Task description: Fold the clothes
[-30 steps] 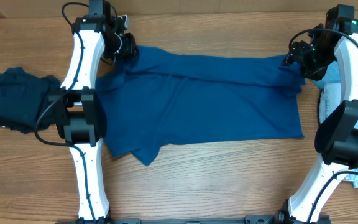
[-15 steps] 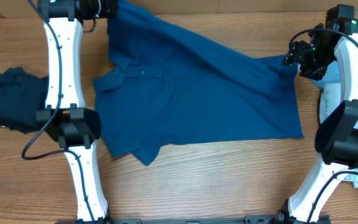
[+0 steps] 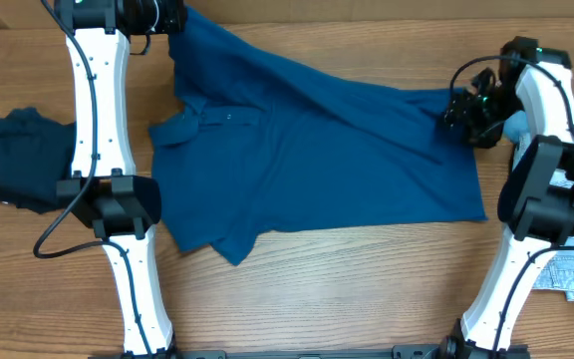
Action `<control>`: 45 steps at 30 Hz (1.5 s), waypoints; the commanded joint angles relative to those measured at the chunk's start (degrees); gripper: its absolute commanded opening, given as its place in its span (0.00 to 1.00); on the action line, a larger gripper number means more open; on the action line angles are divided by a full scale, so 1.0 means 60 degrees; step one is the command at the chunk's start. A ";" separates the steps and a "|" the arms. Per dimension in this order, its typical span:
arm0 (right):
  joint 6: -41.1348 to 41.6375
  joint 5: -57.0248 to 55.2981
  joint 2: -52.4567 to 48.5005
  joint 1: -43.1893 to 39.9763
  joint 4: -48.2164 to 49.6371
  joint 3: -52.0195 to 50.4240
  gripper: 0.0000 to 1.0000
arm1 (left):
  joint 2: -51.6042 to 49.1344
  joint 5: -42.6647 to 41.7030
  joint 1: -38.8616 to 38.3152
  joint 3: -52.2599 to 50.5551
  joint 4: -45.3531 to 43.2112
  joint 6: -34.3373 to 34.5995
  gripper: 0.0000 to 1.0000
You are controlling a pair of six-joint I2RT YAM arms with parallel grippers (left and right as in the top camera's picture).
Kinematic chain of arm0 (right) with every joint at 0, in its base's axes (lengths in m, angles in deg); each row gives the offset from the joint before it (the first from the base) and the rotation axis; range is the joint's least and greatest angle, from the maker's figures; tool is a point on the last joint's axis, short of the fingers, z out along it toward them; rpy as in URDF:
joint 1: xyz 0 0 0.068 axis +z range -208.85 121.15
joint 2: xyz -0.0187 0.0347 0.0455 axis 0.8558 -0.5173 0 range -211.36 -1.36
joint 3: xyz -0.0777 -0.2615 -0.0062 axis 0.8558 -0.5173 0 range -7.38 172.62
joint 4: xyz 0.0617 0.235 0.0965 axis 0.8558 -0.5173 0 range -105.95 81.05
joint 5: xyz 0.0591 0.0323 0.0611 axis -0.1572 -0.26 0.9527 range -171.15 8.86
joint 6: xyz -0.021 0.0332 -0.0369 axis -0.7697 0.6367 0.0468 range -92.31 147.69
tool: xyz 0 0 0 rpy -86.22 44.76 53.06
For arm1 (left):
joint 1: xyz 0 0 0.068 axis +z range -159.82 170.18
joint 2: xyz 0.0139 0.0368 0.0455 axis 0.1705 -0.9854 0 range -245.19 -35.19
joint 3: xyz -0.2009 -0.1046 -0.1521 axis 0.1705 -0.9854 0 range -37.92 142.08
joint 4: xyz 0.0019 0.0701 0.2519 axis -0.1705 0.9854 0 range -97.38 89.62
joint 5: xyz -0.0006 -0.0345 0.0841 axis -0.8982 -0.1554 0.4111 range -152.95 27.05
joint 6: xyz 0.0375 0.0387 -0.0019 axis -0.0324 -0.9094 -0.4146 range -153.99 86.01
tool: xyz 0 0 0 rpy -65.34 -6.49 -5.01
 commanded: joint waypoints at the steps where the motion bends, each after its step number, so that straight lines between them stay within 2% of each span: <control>1: -0.0193 0.0280 0.0120 0.0066 -0.0051 0.0117 0.71 | 0.0153 -0.0033 0.0015 0.0135 -0.0040 -0.0197 0.04; 8: -0.0102 0.0382 -0.0113 0.0277 0.0051 0.0098 0.66 | 0.0153 -0.0036 0.0015 0.0135 -0.0040 -0.0193 0.04; 12: -0.0047 0.0382 -0.0306 0.0379 0.0459 -0.0186 0.50 | 0.0153 -0.0040 0.0011 0.0135 -0.0022 -0.0189 0.04; 13: -0.0047 0.0386 -0.0306 0.0379 0.0539 -0.0186 0.42 | 0.0153 -0.0040 0.0015 0.0135 -0.0018 -0.0189 0.04; 14: -0.0047 0.0382 -0.0302 0.0379 0.0572 -0.0182 0.39 | 0.0153 -0.0040 0.0015 0.0135 -0.0029 -0.0189 0.04; 20: -0.0047 0.0044 -0.0295 0.0331 0.0594 -0.0182 0.33 | 0.0153 -0.0040 0.0004 0.0135 -0.0015 -0.0193 0.04; 21: -0.0047 -0.0091 -0.0295 0.0331 0.0594 -0.0186 0.33 | 0.0153 -0.0040 -0.0007 0.0135 -0.0018 -0.0193 0.04; 24: -0.0047 -0.0878 -0.0295 0.0306 0.0437 -0.0182 0.50 | 0.0153 -0.0040 -0.0022 0.0135 -0.0018 -0.0193 0.04; 26: -0.0044 -0.0984 -0.0295 0.0226 0.0368 -0.0182 0.56 | 0.0153 -0.0040 -0.0022 0.0135 -0.0025 -0.0193 0.04; 28: -0.0044 -0.0940 -0.0295 0.0178 0.0342 -0.0186 0.55 | 0.0153 -0.0040 -0.0022 0.0135 -0.0036 -0.0193 0.04; 31: -0.0047 -0.0339 -0.0295 0.0237 0.0393 -0.0186 0.42 | 0.0153 -0.0040 -0.0022 0.0135 -0.0036 -0.0193 0.04; 35: -0.0047 -0.0259 -0.0295 0.0441 0.0525 -0.0186 0.35 | 0.0153 -0.0040 -0.0022 0.0135 -0.0033 -0.0193 0.04; 36: -0.0044 -0.0259 -0.0295 0.0444 0.0528 -0.0186 0.38 | 0.0153 -0.0040 -0.0022 0.0135 -0.0029 -0.0193 0.04; 38: -0.0047 -0.0277 -0.0295 0.0441 0.0528 -0.0189 0.52 | 0.0153 -0.0040 -0.0022 0.0135 -0.0004 -0.0193 0.04; 39: -0.0047 -0.0306 -0.0295 0.0441 0.0528 -0.0200 0.51 | 0.0153 -0.0040 -0.0022 0.0135 0.0007 -0.0193 0.04; 42: -0.0044 -0.0284 -0.0299 0.0441 0.0761 -0.0623 0.42 | 0.0153 -0.0040 -0.0022 0.0135 0.0033 -0.0197 0.04; 45: -0.0047 -0.0138 -0.0291 0.0488 0.0925 -0.0798 0.23 | 0.0153 -0.0040 -0.0022 0.0135 0.0040 -0.0197 0.04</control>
